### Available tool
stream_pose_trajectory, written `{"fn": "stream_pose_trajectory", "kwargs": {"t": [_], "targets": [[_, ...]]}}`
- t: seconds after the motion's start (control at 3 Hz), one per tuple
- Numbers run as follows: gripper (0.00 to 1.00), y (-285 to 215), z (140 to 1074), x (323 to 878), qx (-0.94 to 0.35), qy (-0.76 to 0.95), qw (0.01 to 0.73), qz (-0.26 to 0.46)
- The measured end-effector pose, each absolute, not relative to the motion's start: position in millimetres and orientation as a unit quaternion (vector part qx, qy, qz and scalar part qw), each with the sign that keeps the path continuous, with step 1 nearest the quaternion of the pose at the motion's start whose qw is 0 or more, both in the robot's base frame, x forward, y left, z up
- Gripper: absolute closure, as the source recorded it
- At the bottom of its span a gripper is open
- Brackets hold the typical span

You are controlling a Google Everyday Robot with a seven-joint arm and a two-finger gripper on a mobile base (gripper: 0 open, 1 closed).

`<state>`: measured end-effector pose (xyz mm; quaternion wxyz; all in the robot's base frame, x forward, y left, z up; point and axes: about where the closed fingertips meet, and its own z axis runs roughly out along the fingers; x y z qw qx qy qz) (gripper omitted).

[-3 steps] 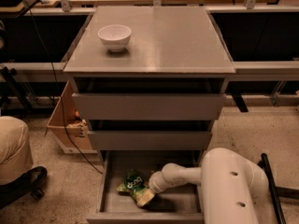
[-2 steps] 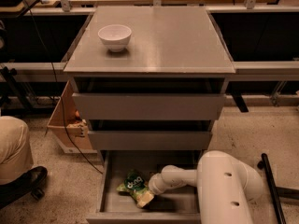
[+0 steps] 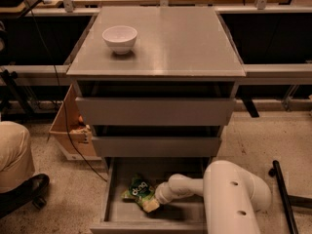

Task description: Pick green rice chip bag from bottom drawer and place on counter

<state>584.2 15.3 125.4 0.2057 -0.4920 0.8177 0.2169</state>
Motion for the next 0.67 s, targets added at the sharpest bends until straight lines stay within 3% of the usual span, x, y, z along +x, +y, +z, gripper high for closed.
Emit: {"fn": "stream_pose_trajectory", "kwargs": {"t": [0.33, 0.67], "targets": [[0.7, 15, 139, 585, -0.488, 0.817, 0.217, 0.219], [0.94, 4, 163, 589, -0.483, 0.815, 0.231, 0.22]]}}
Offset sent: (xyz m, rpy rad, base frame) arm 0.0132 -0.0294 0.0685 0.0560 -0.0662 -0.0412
